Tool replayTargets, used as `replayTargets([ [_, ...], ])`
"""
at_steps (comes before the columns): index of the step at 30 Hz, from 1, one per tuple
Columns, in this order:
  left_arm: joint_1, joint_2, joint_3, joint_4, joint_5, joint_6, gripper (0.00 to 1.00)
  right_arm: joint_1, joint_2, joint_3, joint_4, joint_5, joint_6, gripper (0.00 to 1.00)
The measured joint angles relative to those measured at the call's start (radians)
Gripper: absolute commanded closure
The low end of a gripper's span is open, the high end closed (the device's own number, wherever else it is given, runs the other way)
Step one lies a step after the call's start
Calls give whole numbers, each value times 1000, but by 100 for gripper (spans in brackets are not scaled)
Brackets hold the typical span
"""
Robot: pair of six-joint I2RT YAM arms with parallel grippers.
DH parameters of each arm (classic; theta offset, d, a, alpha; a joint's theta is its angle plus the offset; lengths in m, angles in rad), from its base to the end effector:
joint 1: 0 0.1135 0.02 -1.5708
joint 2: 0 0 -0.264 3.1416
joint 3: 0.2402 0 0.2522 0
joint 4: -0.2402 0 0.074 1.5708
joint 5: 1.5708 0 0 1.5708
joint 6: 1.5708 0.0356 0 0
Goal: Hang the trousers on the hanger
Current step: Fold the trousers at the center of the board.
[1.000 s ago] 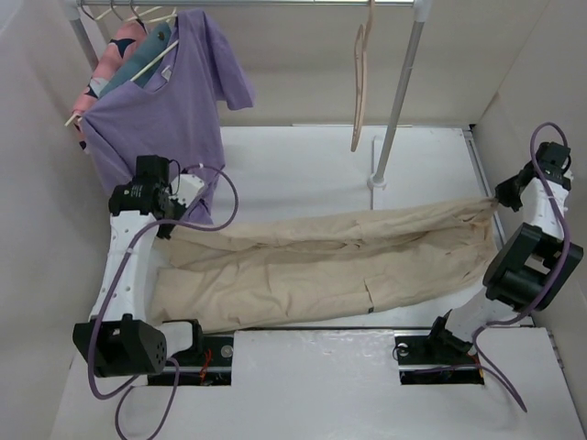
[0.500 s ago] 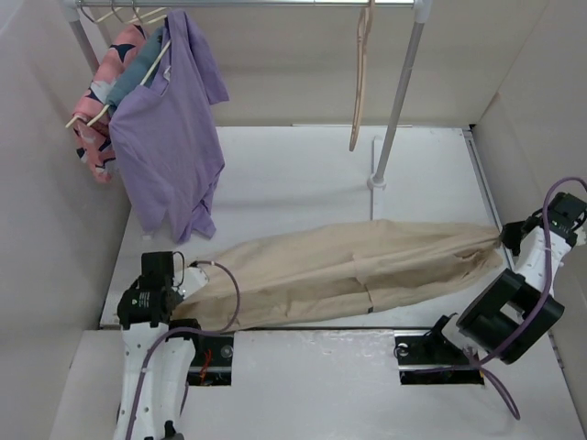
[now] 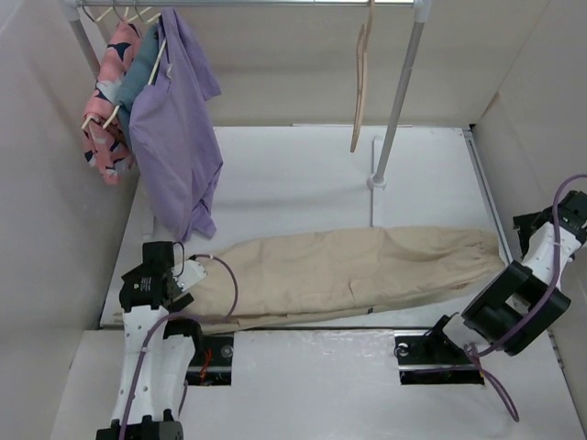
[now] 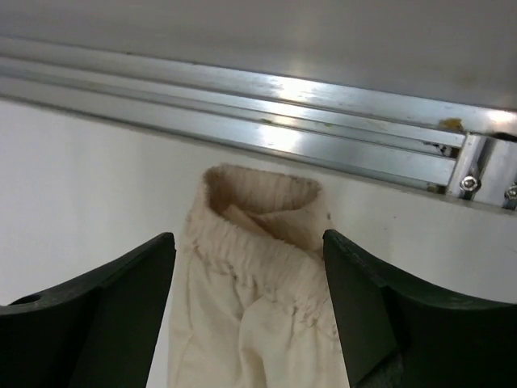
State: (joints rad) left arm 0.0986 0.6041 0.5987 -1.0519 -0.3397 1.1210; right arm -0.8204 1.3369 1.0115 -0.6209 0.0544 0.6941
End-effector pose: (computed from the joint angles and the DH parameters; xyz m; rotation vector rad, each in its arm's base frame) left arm 0.0992 0.0217 0.2284 1.2595 2.5030 0.8144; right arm 0.1855 -0.2018 0.2600 1.7465 1.8155 -0.1197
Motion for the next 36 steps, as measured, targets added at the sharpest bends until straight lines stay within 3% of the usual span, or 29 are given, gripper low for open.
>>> replayTargets([
  [5, 4, -18, 154, -51, 108, 44, 7, 208, 0, 101, -1, 114, -80, 20],
  [7, 4, -7, 215, -51, 173, 55, 11, 308, 17, 139, 0, 112, -103, 30],
  [8, 4, 6, 235, -49, 186, 56, 11, 338, 31, 152, 2, 100, -111, 30],
  [15, -4, 220, 171, 94, 407, 32, 20, 359, 117, -4, 8, 38, -139, 36],
  [19, -88, 355, 112, 201, 484, -25, 22, 380, 169, -81, -1, 3, -144, 36],
  [22, -191, 383, 21, 296, 478, -67, 22, 385, 219, -93, 12, -13, -144, 36],
  [26, -250, 409, -109, 425, 401, -97, 22, 387, 289, -56, 19, -18, -145, 36],
  [31, -256, 462, -113, 618, 294, -126, 22, 404, 406, 88, -5, -18, -145, 34],
  [36, -256, 640, -26, 818, 232, -166, 26, 483, 510, 281, -9, -1, -174, 31],
])
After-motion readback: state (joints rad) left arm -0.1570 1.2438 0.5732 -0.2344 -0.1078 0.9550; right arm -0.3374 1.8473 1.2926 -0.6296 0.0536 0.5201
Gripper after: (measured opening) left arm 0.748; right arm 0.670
